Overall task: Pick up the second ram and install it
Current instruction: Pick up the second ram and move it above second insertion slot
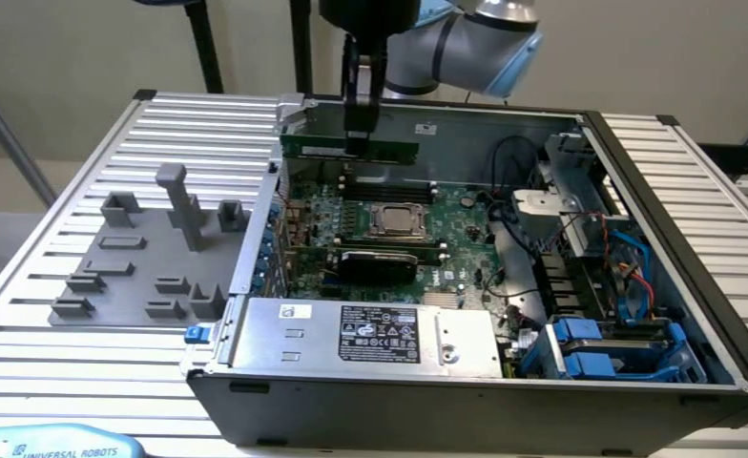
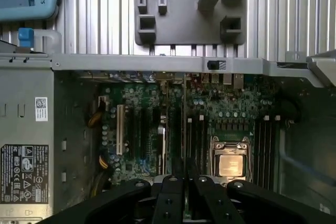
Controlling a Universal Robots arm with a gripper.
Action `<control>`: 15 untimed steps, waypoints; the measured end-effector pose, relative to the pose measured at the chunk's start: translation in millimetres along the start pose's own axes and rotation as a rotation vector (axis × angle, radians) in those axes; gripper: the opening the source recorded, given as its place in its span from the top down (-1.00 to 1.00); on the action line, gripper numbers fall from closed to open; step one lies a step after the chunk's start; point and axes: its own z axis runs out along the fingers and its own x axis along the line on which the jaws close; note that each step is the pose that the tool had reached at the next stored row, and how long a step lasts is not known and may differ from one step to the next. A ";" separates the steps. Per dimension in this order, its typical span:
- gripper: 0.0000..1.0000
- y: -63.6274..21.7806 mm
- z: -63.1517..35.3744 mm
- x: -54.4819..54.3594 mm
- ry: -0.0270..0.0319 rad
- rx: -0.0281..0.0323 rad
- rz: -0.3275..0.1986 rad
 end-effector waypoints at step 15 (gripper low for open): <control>0.73 -24.4 25.4 -36.0 -0.0080 0.0000 0.000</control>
